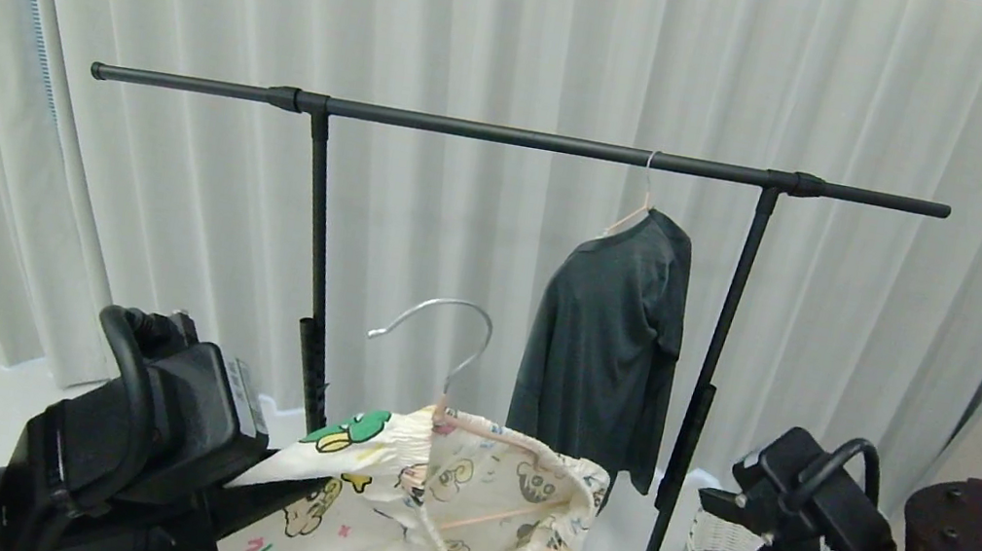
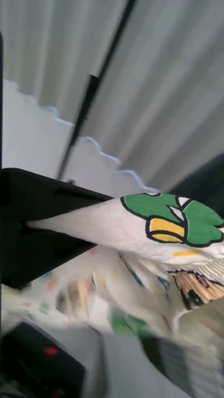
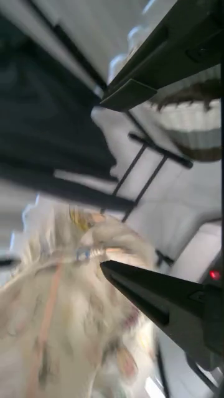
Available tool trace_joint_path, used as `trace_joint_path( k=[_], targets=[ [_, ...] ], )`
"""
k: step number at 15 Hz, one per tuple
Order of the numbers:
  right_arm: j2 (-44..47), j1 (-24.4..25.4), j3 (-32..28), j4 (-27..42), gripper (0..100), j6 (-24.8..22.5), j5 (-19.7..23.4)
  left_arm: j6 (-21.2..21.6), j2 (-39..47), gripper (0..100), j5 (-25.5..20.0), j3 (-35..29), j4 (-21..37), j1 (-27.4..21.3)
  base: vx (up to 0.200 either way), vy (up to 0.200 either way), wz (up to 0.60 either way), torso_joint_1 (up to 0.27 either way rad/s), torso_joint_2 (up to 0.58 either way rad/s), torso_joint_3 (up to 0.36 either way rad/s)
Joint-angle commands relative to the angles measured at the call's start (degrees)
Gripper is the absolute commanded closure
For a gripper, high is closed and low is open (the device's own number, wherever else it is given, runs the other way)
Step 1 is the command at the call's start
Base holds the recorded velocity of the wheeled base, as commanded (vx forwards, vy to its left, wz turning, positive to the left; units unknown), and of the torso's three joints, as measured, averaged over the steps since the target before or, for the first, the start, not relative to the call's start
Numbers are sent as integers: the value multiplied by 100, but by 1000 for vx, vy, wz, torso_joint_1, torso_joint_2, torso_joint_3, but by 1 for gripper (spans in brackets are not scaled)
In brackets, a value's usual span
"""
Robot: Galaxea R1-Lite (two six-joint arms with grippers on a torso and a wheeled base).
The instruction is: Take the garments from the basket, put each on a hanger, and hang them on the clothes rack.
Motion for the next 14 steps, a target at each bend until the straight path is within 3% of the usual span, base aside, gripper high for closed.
trace_joint_path(
  k=[1, 2, 6, 11, 14],
  targets=[
    [-41, 202, -5, -14, 0, -157, 179, -8, -1, 100, -55, 32, -3, -17, 0, 0, 0, 0, 0, 0],
    [-50, 202, -14, -14, 0, -376, 328, -8, -36, 100, -108, 41, -3, -43, 0, 0, 0, 0, 0, 0],
    [-85, 202, -216, -23, 0, -1545, 1699, -8, -230, 100, -538, 208, -3, -615, 0, 0, 0, 0, 0, 0],
    [337, 211, -629, 250, 0, -2363, 2394, 53, -309, 100, -653, 296, -3, -1036, 0, 0, 0, 0, 0, 0],
    [390, 246, -682, 522, 0, -2521, 2684, 62, -318, 100, -653, 287, -12, -1098, 0, 0, 0, 0, 0, 0]
  ],
)
